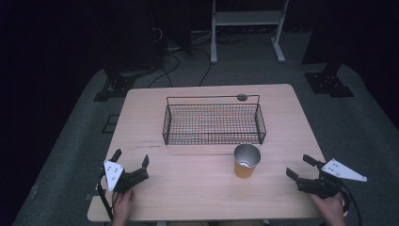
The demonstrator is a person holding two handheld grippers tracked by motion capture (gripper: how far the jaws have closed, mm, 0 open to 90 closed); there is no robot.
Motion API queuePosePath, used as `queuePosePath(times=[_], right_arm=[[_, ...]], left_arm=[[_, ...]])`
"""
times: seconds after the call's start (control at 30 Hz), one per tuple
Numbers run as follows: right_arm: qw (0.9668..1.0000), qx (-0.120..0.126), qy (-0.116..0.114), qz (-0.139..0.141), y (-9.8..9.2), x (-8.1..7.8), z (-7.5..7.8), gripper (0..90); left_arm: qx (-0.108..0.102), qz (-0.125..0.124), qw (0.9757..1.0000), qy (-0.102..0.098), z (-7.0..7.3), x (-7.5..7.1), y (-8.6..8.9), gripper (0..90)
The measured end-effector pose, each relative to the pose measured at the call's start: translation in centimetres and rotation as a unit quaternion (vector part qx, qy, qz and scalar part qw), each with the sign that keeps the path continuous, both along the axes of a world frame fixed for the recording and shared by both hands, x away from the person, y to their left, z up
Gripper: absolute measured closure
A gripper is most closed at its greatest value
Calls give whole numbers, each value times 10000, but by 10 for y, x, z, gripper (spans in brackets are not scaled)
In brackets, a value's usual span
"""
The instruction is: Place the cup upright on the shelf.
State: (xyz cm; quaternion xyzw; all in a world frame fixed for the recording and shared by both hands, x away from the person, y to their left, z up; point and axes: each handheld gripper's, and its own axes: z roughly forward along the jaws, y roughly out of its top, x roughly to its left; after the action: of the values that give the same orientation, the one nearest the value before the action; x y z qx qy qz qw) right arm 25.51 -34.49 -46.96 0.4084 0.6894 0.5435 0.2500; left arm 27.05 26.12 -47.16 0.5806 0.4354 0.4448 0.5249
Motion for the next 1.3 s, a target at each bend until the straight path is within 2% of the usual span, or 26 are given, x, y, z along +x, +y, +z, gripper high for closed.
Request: queuePosePath(times=[0.57, 0.77, 0.87, 1.3], right_arm=[[9999, -44, -42, 141, 7, -5, 6, 87], [9994, -123, -117, 311, 17, -8, 11, 68], [9992, -156, -74, 354, 22, -8, 11, 35], [9974, -250, -17, 674, 46, -4, 11, 23]], left_arm=[[-5, -37, 10000, -27, 0, -1, 0, 0], [-11, -35, 10000, -35, 0, -1, 0, 0], [-11, -35, 10000, -36, 0, -1, 0, 0], [-26, -45, 10000, -37, 0, -1, 0, 0]])
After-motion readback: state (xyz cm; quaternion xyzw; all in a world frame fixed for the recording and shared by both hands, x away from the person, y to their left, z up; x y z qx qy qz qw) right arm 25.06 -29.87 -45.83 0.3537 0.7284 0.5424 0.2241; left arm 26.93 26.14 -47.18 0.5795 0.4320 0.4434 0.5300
